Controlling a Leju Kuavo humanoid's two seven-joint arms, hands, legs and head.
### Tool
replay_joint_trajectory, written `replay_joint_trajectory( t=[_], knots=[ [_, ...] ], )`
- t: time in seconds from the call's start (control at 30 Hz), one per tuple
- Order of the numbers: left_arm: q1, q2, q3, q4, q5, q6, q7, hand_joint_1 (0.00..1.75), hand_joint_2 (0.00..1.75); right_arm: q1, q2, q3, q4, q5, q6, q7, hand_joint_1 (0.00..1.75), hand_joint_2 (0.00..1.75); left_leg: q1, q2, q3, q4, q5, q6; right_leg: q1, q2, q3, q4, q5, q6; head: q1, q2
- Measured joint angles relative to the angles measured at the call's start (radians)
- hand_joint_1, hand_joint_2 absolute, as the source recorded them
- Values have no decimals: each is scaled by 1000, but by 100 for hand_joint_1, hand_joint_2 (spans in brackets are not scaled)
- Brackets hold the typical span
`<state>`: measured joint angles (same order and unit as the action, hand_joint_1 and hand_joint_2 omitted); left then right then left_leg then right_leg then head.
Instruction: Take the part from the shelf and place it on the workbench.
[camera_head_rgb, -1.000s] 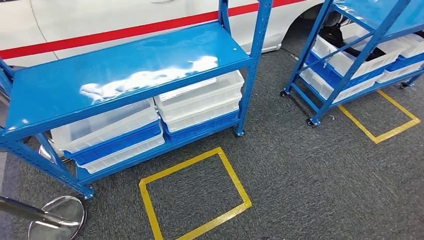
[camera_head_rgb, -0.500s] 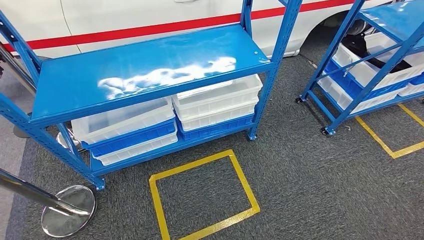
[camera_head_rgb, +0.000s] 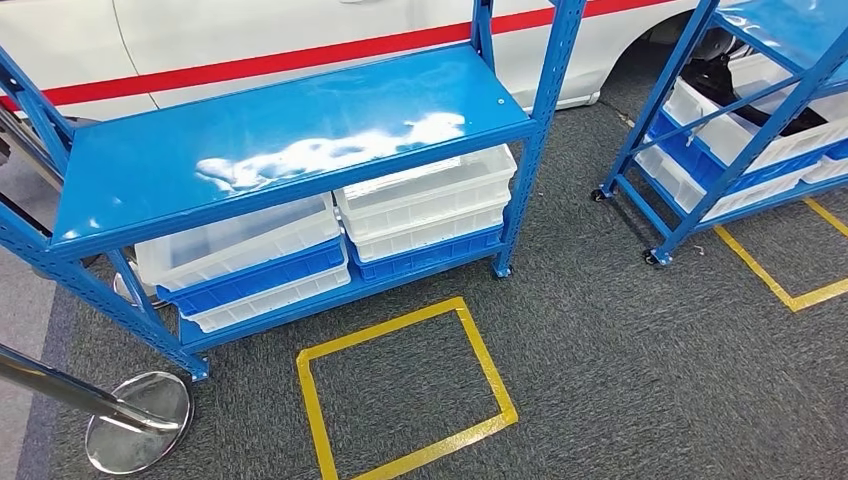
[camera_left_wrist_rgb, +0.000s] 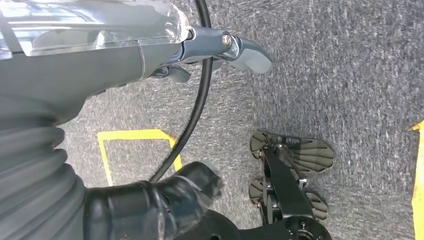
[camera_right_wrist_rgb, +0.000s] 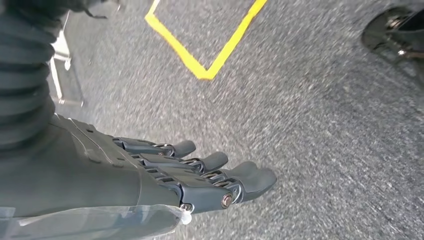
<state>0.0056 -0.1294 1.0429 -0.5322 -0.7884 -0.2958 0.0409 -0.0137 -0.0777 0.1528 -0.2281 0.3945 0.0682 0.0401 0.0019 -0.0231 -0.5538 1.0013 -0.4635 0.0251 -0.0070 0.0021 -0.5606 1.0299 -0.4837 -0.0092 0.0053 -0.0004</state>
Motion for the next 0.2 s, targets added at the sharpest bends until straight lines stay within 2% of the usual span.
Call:
replay_joint_trajectory(
  t=[0.1, 0.2],
  knots=[
    [12, 8, -89, 11, 66, 24, -3, 0, 0, 13, 5, -8, -11, -33, -4, -2, 0, 0, 1, 0, 0, 0, -1, -8, 1, 0, 0, 0, 0, -1, 0, 0],
    [22, 14, -159, 18, 121, 45, -5, 0, 0, 23, 9, -12, -20, -60, -11, -4, 0, 0, 1, 0, 0, 0, -1, -9, 0, 0, 0, 0, 0, -1, 0, 0]
  ],
)
